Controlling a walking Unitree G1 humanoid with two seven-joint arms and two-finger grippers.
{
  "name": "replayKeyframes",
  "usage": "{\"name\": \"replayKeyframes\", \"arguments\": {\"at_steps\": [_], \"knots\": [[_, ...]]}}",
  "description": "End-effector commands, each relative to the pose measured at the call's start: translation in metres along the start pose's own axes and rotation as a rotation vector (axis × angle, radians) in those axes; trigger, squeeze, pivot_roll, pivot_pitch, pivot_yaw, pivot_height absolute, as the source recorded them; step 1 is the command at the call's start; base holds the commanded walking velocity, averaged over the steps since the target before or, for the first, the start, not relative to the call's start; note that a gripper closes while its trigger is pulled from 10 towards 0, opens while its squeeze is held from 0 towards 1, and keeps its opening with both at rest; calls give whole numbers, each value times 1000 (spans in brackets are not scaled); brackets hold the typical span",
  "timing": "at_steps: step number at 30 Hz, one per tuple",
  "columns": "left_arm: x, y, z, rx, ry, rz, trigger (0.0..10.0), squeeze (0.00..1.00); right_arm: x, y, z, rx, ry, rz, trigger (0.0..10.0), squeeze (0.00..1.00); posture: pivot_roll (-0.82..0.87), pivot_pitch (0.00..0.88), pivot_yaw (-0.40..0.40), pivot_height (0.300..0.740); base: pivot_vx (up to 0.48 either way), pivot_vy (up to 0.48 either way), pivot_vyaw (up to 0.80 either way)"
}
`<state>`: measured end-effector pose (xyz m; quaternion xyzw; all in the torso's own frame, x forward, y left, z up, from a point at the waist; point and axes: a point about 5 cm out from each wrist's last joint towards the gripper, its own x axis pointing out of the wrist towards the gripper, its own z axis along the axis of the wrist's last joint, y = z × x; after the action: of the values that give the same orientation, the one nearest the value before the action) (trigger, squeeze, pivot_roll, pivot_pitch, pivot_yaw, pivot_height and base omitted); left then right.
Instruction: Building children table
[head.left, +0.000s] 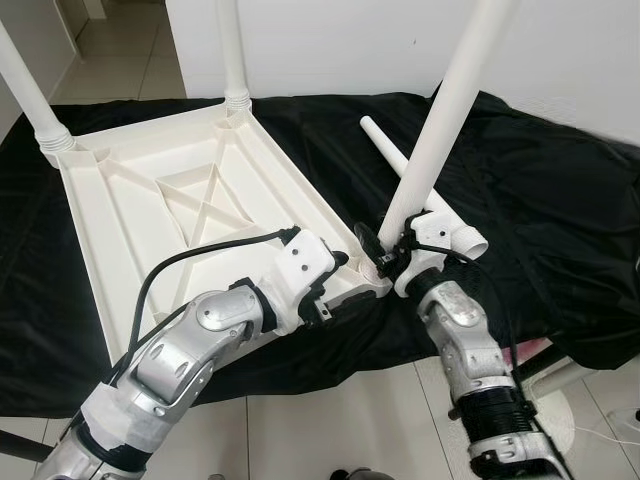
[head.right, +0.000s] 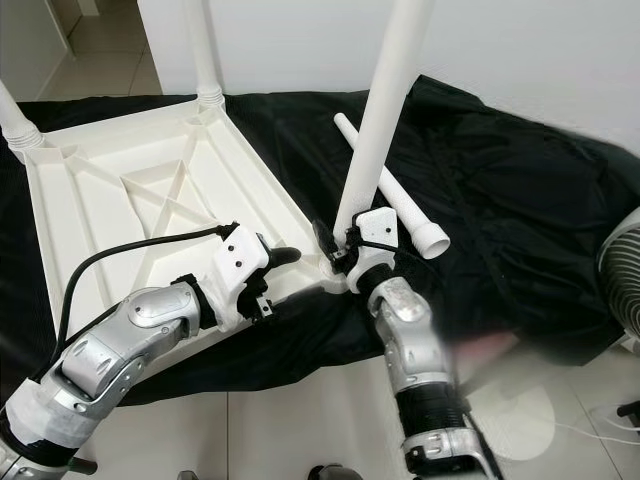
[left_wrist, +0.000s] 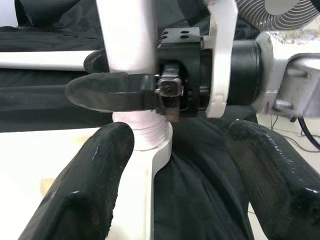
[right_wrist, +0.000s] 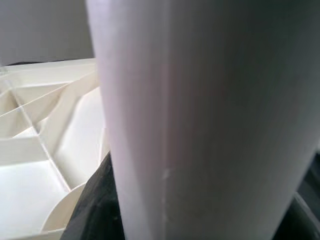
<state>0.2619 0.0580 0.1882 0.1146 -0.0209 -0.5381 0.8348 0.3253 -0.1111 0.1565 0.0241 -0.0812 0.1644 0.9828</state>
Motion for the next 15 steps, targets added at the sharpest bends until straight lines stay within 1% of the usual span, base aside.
{"name": "replayKeyframes", "arguments": {"at_steps": [1, 2, 4, 5, 6, 8, 9, 10, 12, 15], "knots": [[0, -5, 3, 12, -2, -101, 10000, 0, -7, 3, -28, 61, 140, -89, 10000, 0, -25, 103, -16, 740, 0, 0, 0], [0, -5, 3, 12, -2, -101, 10000, 0, -7, 3, -28, 61, 140, -89, 10000, 0, -25, 103, -16, 740, 0, 0, 0], [0, -5, 3, 12, -2, -102, 10000, 0, -5, 6, -26, 60, 127, -175, 10000, 0, -23, 96, -22, 740, 0, 0, 0], [0, -5, 3, 12, -2, -102, 10000, 0, -5, 6, -26, 60, 127, -175, 10000, 0, -23, 96, -22, 740, 0, 0, 0], [0, -6, 3, 11, -2, -102, 10000, 0, -5, 8, -25, 62, 125, -215, 10000, 0, -22, 94, -25, 740, 0, 0, 0], [0, -6, 3, 11, -2, -102, 10000, 0, -5, 8, -25, 62, 125, -215, 10000, 0, -22, 94, -25, 740, 0, 0, 0], [0, -6, 2, 10, -4, -102, 10000, 0, -4, 16, -26, 69, 141, -302, 10000, 0, -18, 88, -31, 740, 0, 0, 0], [0, -6, 2, 10, -4, -102, 10000, 0, -4, 16, -26, 69, 141, -302, 10000, 0, -18, 88, -31, 740, 0, 0, 0], [-1, -6, 2, 9, -4, -100, 10000, 0, -3, 26, -27, 97, 154, -350, 10000, 0, -17, 85, -36, 740, 0, 0, 0], [-1, -7, 1, 10, -3, -98, 10000, 0, -3, 30, -23, 80, 143, -342, 10000, 0, -14, 82, -41, 740, 0, 0, 0]]}}
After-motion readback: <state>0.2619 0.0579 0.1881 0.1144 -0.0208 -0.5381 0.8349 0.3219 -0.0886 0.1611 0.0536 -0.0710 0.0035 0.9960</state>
